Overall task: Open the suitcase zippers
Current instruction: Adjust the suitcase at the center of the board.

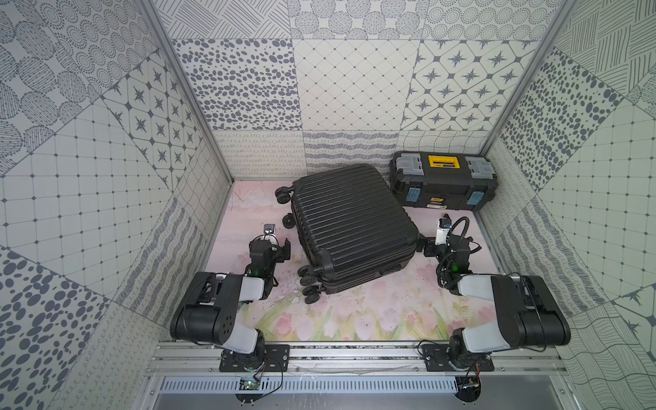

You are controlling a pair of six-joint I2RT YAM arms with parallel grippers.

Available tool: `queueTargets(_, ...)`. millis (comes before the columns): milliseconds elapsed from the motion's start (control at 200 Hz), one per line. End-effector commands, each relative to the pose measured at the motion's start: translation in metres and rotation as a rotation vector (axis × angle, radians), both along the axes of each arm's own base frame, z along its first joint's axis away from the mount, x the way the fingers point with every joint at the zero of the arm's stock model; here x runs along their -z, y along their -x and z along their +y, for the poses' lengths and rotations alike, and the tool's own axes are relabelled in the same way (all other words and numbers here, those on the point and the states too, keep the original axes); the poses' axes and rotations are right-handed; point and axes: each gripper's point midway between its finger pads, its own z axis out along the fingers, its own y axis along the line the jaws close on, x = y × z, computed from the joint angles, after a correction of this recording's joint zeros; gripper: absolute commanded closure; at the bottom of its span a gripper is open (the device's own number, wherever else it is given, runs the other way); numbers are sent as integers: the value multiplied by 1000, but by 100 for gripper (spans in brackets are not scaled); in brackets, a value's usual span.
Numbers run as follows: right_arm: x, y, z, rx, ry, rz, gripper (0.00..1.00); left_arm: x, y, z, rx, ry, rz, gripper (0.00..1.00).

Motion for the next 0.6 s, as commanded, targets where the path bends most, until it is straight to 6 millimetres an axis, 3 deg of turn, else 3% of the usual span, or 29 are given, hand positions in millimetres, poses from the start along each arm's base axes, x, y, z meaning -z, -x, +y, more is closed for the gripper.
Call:
queueTargets(0,-80,2,8,2,12,-142,1,-76,9,4,-91,-61,-225,1)
queueTargets(125,-151,23,33,-56,-37,-278,1,-138,25,-1,-110,142,-339,1)
queueTargets(155,-157,31,41,-77,-43,-282,1,-151,30,-6,-79,175,-333,1)
queueTargets(190,-186,40,51,-109,-45,-329,1,-164,35,-15,-36,196,-319,1)
queueTargets(270,-217,62,75,-171,-40,-364,1,-179,49,-35,30,196,-213,1)
queueTargets(330,-241,73,83,-160,-98,-357,1,-194,62,-48,62,287,-142,1)
queueTargets(405,-258,80,84,-135,-287,-278,1,-199,77,-53,45,353,-16,1)
queueTargets(490,-249,96,87,-130,-472,-90,0,-197,97,-61,55,406,174,1)
queueTargets(550,-256,104,98,-226,-529,-118,0,-194,108,-73,137,375,274,1)
queueTargets(595,-255,106,101,-264,-580,-115,0,-189,109,-70,72,442,305,1)
